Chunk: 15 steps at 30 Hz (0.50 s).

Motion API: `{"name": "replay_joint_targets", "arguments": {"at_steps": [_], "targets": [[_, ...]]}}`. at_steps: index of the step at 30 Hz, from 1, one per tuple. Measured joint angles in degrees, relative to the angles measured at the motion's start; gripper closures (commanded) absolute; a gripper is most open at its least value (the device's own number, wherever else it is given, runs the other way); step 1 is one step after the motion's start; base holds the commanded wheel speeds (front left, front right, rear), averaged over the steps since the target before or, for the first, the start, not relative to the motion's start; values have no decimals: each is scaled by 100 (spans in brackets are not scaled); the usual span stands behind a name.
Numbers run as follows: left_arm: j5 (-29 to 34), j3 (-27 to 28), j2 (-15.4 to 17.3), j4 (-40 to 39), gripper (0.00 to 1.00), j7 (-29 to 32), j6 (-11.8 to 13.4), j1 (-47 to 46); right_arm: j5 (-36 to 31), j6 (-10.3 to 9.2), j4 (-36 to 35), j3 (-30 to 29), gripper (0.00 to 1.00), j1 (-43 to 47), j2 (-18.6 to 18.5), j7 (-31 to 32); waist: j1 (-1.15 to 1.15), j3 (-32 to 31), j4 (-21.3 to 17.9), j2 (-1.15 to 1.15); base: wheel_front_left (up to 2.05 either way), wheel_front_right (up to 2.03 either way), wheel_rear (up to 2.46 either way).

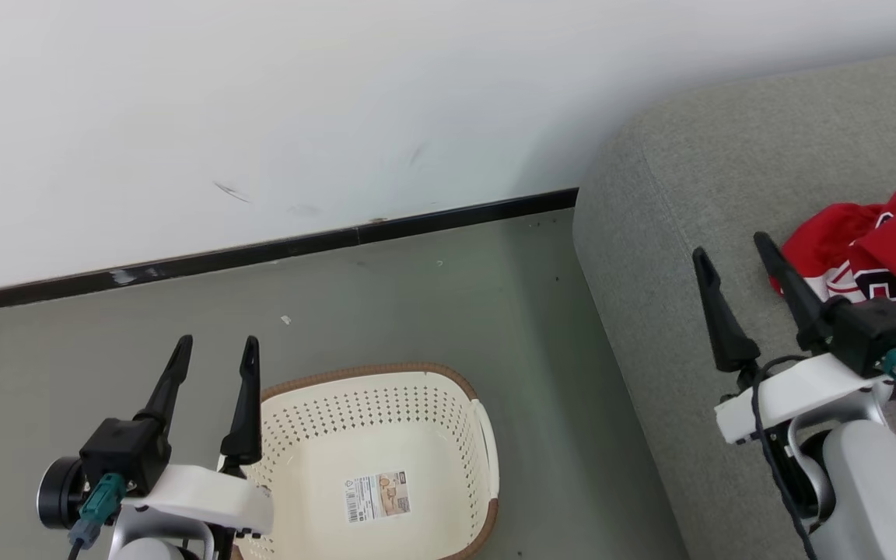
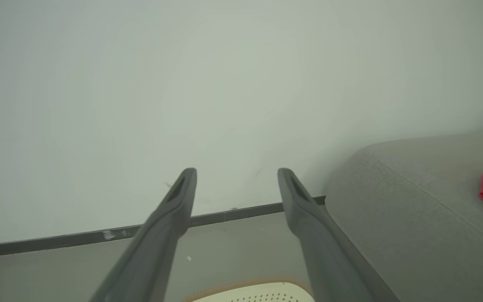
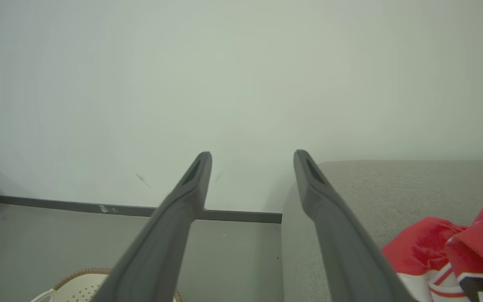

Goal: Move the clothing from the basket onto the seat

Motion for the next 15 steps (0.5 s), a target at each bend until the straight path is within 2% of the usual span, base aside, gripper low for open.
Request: {"name": "replay_joint_targets", "arguments": {"at_steps": [7, 15], "targets": [[-59, 252, 0, 131, 0, -87, 186, 268, -263, 0, -149, 0, 0, 298, 119, 0, 0, -214, 230, 0, 0, 0, 0], [-152, 400, 31, 264, 0, -115, 236, 404, -476, 0, -283, -21, 0, 712, 171, 0, 0, -451, 415, 0, 0, 0, 0]]}}
